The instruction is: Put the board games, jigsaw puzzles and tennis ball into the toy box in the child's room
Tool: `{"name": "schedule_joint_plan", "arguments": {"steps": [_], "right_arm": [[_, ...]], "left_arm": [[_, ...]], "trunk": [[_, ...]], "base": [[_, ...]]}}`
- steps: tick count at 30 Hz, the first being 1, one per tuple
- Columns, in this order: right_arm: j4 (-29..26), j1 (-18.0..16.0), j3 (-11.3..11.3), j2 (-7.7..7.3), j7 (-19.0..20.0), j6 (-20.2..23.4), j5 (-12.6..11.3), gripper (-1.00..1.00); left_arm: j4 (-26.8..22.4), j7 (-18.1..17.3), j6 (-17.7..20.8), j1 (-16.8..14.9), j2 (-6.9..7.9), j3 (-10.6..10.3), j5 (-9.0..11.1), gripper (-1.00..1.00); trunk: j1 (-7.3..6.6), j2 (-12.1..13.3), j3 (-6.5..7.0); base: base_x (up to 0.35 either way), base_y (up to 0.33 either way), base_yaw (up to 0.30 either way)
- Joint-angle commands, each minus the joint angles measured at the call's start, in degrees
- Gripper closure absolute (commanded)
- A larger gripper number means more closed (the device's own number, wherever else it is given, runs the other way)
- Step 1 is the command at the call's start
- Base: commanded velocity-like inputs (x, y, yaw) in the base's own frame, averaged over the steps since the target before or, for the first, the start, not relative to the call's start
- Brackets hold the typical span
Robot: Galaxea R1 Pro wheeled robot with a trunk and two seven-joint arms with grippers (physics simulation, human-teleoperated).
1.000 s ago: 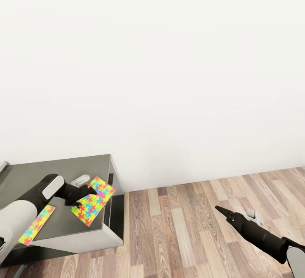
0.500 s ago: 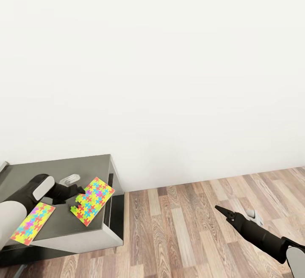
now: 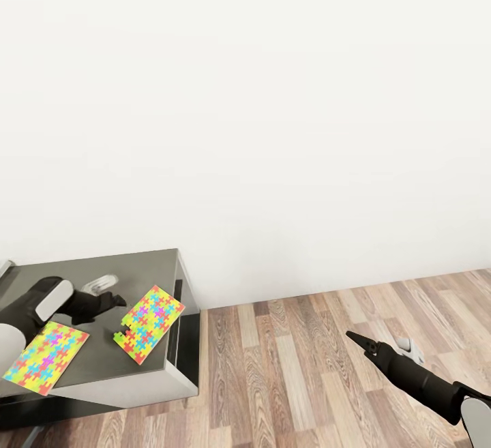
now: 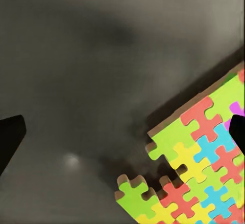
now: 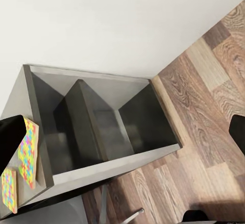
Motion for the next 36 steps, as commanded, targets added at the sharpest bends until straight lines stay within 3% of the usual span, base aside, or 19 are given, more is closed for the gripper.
{"name": "schedule_joint_plan", "arguments": {"steps": [1,9,11,13,17,20,24,29,35,36], "right_arm": [[0.0,-0.1,-0.1,0.02,0.5,0.3,0.4,-1.00],[0.0,-0.1,-0.1,0.08,0.4,0.3,0.4,-1.00],[0.0,-0.1,0.0,0.11,0.3,0.3,0.3,-1.00],[0.0,-0.1,0.0,0.13,0.3,0.3,0.4,-1.00],[0.0,-0.1,0.0,0.27,0.2,0.3,0.4,-1.00],[0.0,-0.1,0.0,0.38,0.1,0.2,0.4,-1.00],[0.0,-0.1,0.0,0.50,0.1,0.2,0.4,-1.00],[0.0,-0.1,0.0,0.62,0.0,0.1,0.4,-1.00],[-0.1,-0.1,0.1,0.65,0.1,-0.6,0.3,-1.00],[-0.1,-0.1,0.1,0.67,0.1,-0.6,0.3,-1.00]], "left_arm": [[-1.0,-1.3,0.2,0.0,0.77,-0.3,0.0,-1.00],[-3.2,-12.3,1.5,-0.1,5.62,-0.3,0.0,-1.00],[-3.5,-17.7,1.8,-0.1,7.53,-0.4,0.1,-1.00],[-3.9,-20.6,1.9,0.0,8.42,-0.5,0.0,-1.00],[-5.2,-30.4,2.0,0.0,11.34,-1.0,-0.2,-1.00],[-5.8,-39.9,1.9,0.0,14.45,-1.2,-0.3,-1.00],[-5.7,-50.5,1.2,0.8,17.47,-1.3,-0.4,-1.00],[-5.7,-62.6,-0.7,4.9,18.98,-1.4,-0.3,-1.00],[-6.4,-80.0,-2.3,10.8,19.06,-1.7,-0.4,-1.00],[-6.6,-81.3,-2.3,11.1,19.06,-1.7,-0.4,-1.00]], "trunk": [[0.03,-0.1,-0.10],[0.03,-0.1,-0.10],[0.03,-0.1,-0.10],[0.03,-0.1,-0.10],[0.03,-0.1,-0.10],[0.03,-0.1,-0.10],[0.03,-0.1,-0.05],[0.03,-0.1,0.31],[0.03,-0.1,0.85],[0.03,-0.1,0.94]], "base": [[0.000,0.000,0.000],[0.000,0.000,0.000],[0.000,0.000,0.000],[0.000,0.000,0.000],[0.000,0.000,0.000],[0.000,0.000,0.000],[0.000,0.000,0.000],[0.000,0.000,0.000],[0.000,0.000,0.000],[0.000,0.000,0.000]]}}
